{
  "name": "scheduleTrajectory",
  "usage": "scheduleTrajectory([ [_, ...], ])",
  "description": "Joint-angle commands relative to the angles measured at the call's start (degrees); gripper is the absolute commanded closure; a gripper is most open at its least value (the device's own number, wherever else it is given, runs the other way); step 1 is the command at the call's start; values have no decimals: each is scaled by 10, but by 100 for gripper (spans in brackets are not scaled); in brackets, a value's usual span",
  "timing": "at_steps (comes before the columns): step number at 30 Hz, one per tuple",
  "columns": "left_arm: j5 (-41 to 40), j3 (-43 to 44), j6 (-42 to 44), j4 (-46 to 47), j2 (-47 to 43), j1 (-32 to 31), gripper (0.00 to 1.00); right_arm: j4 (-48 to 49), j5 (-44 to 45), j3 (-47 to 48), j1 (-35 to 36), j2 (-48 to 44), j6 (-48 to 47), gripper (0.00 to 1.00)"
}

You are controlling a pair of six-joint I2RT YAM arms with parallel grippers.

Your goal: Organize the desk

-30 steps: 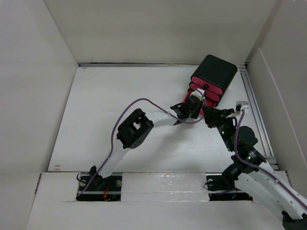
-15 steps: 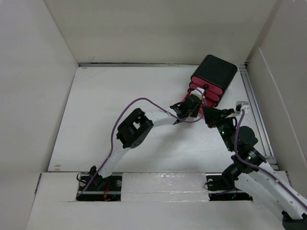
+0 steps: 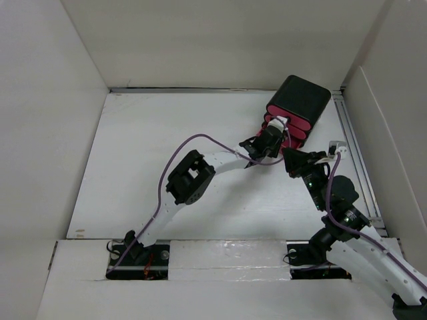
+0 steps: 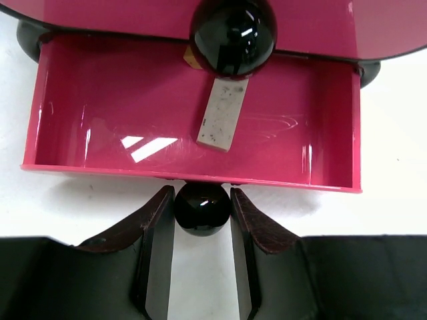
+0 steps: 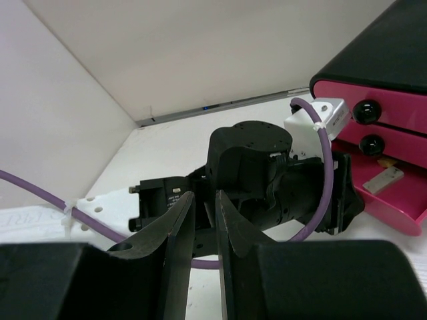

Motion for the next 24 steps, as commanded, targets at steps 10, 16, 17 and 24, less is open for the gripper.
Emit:
scheduleTrajectory([
  [10,18,143,-34,33,60,20,76,27,8,3,3,4,2,75],
  [16,24,157,-46,37,77,26,63,27,10,3,3,2,1,75],
  [17,24,158,-48,39,79,26,59,27,8,2,3,2,1,75],
  [24,23,171,-51,42,95,26,37,28,8,3,3,4,0,75],
])
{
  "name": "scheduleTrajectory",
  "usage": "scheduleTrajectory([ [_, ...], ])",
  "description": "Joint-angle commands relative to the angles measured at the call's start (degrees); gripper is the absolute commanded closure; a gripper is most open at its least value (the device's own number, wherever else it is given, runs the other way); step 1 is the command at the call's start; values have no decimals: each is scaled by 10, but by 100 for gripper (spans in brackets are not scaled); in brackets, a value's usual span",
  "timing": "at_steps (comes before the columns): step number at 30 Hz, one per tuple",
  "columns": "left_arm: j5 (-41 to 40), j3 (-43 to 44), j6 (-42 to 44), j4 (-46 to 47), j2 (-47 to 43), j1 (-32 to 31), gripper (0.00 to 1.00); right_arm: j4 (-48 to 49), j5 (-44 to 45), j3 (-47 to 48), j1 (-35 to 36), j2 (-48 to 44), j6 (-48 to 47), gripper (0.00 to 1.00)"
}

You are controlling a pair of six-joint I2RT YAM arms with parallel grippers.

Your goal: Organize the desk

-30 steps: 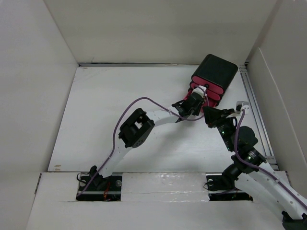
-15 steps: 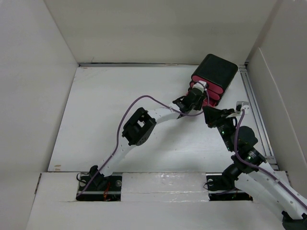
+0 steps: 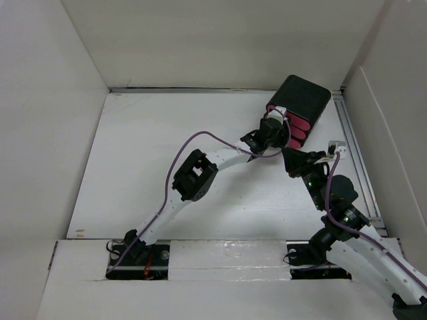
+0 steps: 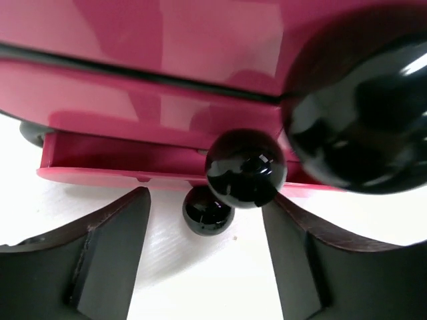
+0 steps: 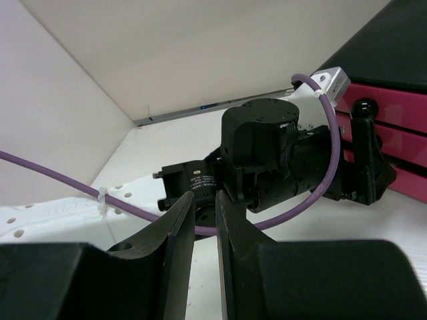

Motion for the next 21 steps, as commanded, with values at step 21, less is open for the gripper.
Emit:
scheduleTrajectory([
  [21,1,46,-19,35,21,2,17,27,12,-1,3,-10,0,75],
])
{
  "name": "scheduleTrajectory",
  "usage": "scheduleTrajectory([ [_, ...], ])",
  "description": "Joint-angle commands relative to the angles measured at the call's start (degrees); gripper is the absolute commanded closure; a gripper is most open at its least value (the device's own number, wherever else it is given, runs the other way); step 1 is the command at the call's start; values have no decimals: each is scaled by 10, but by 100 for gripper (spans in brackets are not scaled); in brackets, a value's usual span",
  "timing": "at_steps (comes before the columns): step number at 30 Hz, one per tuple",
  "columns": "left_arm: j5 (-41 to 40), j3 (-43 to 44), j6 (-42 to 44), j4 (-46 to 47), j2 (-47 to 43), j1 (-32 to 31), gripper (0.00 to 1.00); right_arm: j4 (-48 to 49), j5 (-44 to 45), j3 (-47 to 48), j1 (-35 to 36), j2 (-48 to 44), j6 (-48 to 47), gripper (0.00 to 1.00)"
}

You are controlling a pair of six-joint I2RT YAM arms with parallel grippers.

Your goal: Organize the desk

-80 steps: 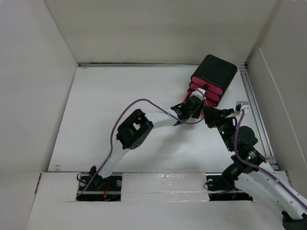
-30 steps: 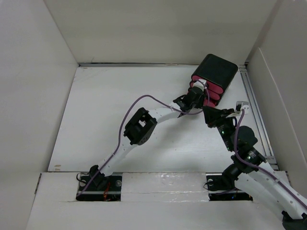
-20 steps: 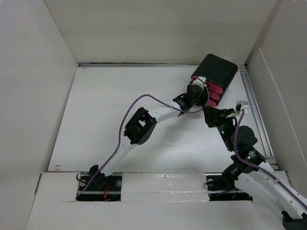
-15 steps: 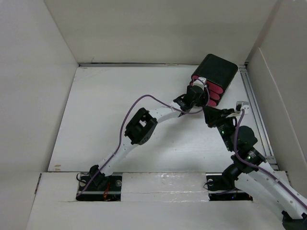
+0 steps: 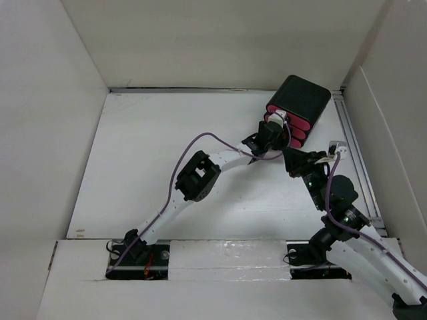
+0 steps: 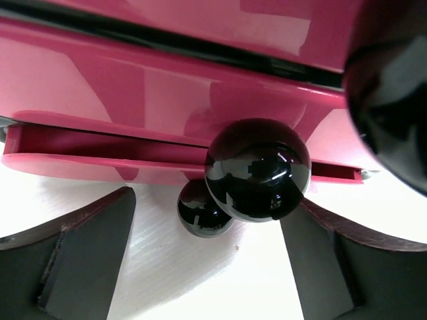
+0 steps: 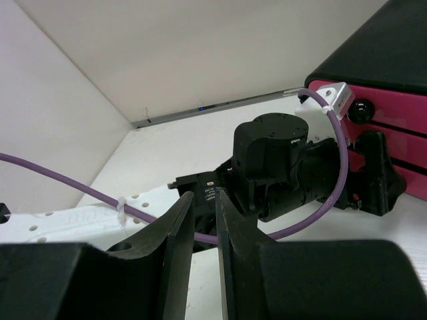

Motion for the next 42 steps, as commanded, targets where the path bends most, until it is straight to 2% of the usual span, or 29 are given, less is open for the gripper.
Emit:
scheduleTrajectory([
  [1,-1,27,-15,17,-15,2,15,27,6,-1,3,-8,0,75],
  [7,6,44,-23,10,-11,2,1,27,6,-1,3,-10,0,75],
  [18,31,78,-39,-42,-7,13,1,26,7,-1,3,-15,-1,75],
  [21,39,0,-32,11,-53,13,1,27,6,-2,3,-13,-1,75],
  [25,51,-151,-29,83,-125,13,1,26,4,-1,3,-11,-1,75],
  [34,44,-337,-11,144,-279,7,1,29,-1,-6,3,-24,-2,74],
  [38,26,-429,-3,189,-367,1,1,31,2,-9,3,-32,-1,67],
  [42,-4,-526,-7,234,-501,1,1,29,8,-10,3,-34,-1,56],
])
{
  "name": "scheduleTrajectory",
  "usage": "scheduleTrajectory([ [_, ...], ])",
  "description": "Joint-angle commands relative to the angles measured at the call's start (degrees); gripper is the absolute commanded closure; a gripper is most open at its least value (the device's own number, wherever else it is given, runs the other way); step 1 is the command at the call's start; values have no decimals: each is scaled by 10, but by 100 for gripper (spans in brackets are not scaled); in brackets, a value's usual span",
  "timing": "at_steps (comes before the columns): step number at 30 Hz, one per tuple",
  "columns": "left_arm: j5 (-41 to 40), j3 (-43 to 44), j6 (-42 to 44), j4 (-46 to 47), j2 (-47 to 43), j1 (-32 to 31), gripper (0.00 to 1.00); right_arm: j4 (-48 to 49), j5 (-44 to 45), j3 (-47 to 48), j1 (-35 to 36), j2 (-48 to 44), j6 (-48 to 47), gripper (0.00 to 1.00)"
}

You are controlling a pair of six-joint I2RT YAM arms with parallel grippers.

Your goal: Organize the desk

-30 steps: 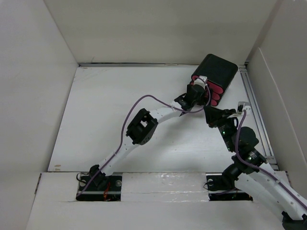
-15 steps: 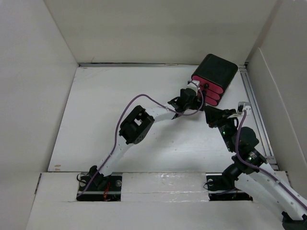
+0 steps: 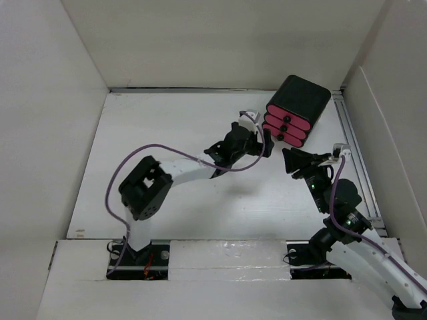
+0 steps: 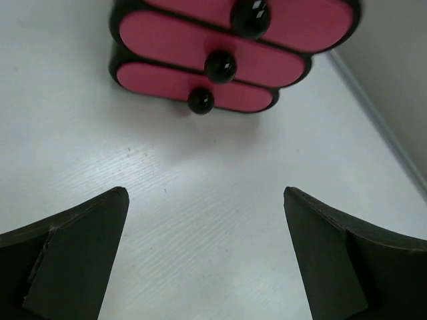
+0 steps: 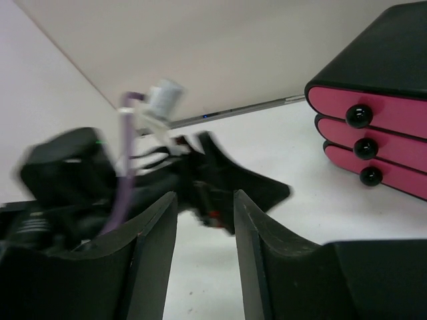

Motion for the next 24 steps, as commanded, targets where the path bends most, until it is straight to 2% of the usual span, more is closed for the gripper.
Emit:
scheduleTrajectory([
  [1,-41,-86,4,79,-135,-1,1,28,7,-2,3,-7,0,55],
  [3,-76,-138,-9,94,-219,-1,1,28,9,-3,3,-11,0,49],
  [5,-118,-222,-20,103,-276,-1,1,29,12,-5,3,-12,0,45],
  [6,-133,-274,-25,99,-336,-1,1,30,13,-7,3,-13,3,43],
  [10,-200,-386,-54,74,-488,-1,1,32,18,-7,3,-11,7,42],
  [16,-261,-495,-130,-60,-731,10,1,28,21,1,3,-9,10,41],
  [17,-266,-495,-131,-73,-731,10,1,28,19,1,3,-9,10,41],
  [18,-271,-511,-136,-84,-773,10,1,26,19,2,3,-9,10,41],
  [24,-276,-547,-162,-135,-890,10,1,-3,-10,23,8,-20,27,44],
])
